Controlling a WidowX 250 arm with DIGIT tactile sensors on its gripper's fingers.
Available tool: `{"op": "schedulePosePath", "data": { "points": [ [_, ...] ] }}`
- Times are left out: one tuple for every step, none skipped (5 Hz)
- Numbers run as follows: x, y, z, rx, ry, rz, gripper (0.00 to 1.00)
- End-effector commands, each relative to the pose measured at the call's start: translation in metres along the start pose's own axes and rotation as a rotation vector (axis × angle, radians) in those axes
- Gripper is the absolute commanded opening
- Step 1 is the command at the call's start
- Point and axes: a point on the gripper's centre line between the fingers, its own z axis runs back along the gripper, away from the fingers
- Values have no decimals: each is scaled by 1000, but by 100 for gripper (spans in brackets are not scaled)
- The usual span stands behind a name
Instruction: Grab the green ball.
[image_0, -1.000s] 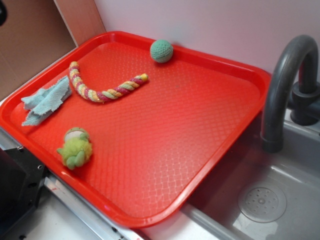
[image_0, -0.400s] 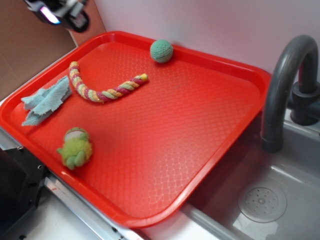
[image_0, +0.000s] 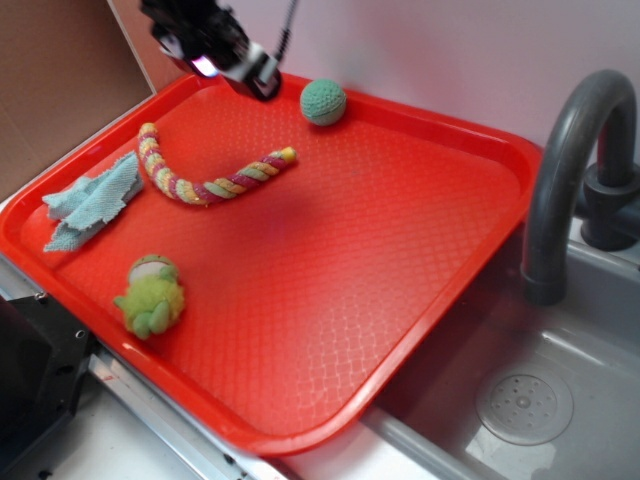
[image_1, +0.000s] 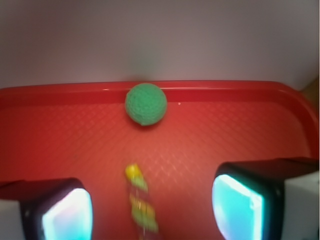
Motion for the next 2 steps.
{"op": "schedulePosePath", "data": {
  "points": [
    [56,2,-31,57,-44,-16,100],
    [72,8,-46,46,-40,-10,100]
  ]
}}
